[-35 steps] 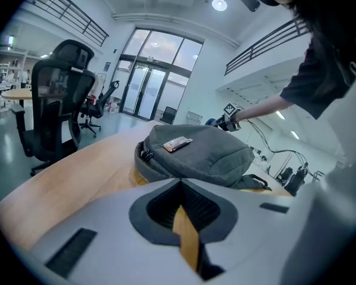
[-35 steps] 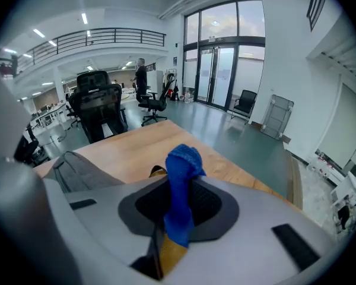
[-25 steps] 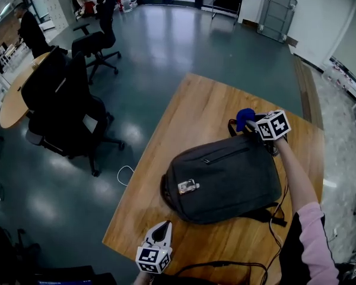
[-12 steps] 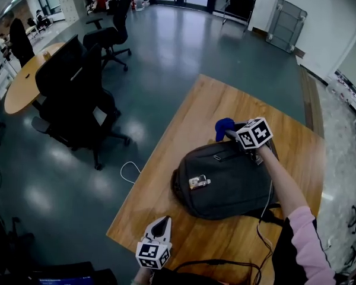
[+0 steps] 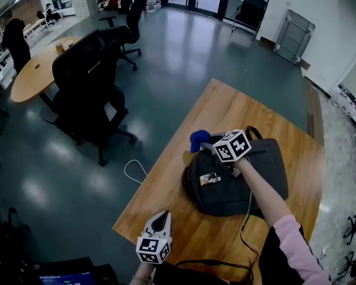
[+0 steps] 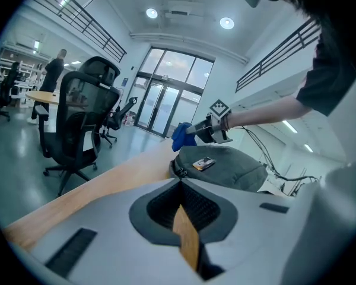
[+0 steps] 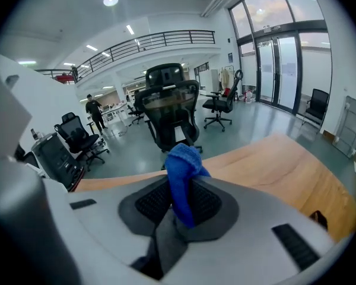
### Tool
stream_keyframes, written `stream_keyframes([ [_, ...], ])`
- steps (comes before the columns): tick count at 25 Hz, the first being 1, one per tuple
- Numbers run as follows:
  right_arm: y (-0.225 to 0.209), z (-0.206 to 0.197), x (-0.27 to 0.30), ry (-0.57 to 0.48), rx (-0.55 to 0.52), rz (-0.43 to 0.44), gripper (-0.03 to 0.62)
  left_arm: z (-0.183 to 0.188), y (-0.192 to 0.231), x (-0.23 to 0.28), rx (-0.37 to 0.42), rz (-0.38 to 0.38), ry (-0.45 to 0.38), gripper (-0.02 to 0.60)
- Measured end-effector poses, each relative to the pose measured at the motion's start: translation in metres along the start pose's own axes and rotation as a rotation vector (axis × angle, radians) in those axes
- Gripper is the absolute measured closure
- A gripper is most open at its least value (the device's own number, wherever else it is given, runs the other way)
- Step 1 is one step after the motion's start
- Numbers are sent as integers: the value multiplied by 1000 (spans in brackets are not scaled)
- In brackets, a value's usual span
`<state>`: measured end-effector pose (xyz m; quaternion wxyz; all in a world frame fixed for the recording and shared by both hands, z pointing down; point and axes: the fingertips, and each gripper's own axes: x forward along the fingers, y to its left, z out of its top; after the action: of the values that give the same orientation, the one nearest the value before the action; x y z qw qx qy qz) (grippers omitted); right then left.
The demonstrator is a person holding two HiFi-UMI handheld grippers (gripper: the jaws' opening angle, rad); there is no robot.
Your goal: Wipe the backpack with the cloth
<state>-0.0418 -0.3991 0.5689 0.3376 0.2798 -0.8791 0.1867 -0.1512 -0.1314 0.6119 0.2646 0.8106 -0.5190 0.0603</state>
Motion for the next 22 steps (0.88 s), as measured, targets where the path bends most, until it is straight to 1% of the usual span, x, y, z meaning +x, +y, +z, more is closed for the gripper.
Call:
stream_keyframes([
  [3,29,7,16,-10,1,38,527,3,5,-5,-5,5,-13,581],
  [6,47,19,25,-38,23,55,528,7,8,-10,-10,8,-30,581],
  [10,69,40,29,-114,91,94,528,10,8,-19,-15,19,-42,581],
  [12,77,44,30,-155,146,111,528,8,10,-22,-14,23,-43,581],
  [14,86,37,29,-179,199,126,528,7,10,-24,-14,26,-44,581],
  [15,89,29,28,-169,207,121,528,7,10,-25,-15,28,-46,581],
  [19,102,-15,24,-50,143,49,528,7,13,-28,-19,40,-54,581],
  [22,119,-32,11,-50,146,47,528,10,12,-31,-16,45,-58,581],
])
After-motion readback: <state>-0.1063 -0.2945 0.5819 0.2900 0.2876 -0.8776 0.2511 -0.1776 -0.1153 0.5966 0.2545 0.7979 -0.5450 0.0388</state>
